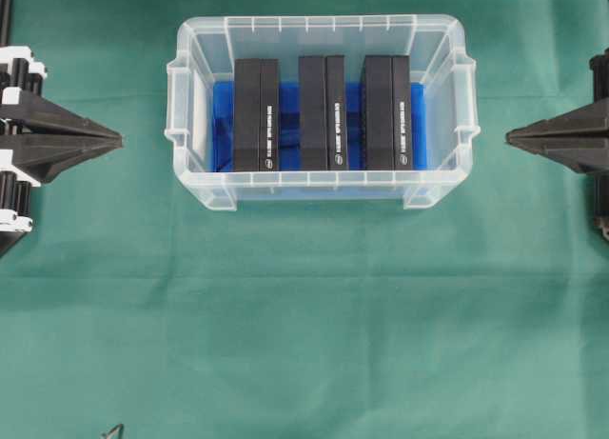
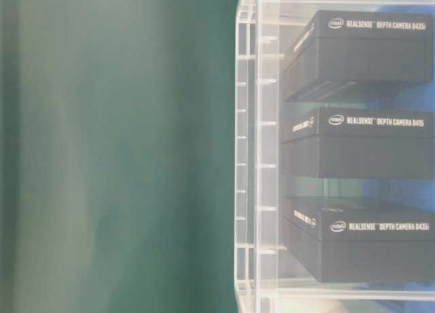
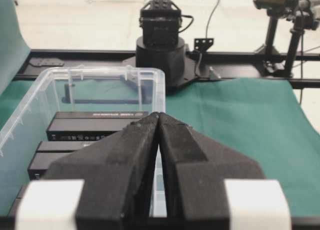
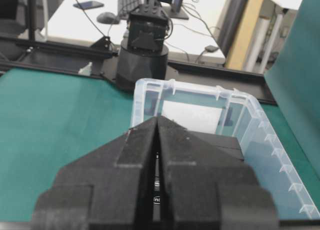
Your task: Take the box out of the case with the right arm.
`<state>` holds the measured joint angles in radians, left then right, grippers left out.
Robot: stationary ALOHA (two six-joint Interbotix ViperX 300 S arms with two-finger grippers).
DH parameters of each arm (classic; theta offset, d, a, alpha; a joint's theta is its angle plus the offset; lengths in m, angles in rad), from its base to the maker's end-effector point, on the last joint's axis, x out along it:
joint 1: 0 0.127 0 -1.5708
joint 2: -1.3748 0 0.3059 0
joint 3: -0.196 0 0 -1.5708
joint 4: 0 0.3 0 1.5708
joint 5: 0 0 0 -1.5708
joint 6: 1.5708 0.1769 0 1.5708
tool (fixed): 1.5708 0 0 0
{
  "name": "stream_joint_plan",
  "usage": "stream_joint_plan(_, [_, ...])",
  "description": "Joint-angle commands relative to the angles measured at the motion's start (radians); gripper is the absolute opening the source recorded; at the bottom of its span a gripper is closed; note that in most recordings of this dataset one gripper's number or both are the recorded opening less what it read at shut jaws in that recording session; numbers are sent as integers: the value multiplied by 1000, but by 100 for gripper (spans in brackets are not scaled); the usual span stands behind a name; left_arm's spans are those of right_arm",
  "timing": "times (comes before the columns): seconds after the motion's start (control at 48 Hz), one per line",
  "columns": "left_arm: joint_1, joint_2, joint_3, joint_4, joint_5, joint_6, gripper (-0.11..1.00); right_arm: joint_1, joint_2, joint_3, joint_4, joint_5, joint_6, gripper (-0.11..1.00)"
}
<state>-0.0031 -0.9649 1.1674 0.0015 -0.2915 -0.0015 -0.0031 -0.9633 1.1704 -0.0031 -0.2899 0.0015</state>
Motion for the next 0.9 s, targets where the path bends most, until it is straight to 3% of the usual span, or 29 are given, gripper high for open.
stream_joint_plan(0.0, [-3, 3, -28, 37, 11, 3, 0, 3, 12, -20, 5, -2, 9, 0])
stream_joint_plan(0.333, [-6, -3, -49, 37, 63, -6, 0, 3, 23, -100, 5, 160, 14, 0])
stream_joint_plan(0.479, [-6, -28, -117, 35, 101, -28, 0, 3, 25, -204, 6, 225, 44, 0])
stream_joint_plan(0.729, [-6, -51, -347, 35, 405, -38, 0, -2, 57, -426, 6, 459, 147, 0])
stream_joint_plan(0.875, [-6, -31, -466, 35, 568, -40, 0, -2, 92, -529, 5, 571, 172, 0])
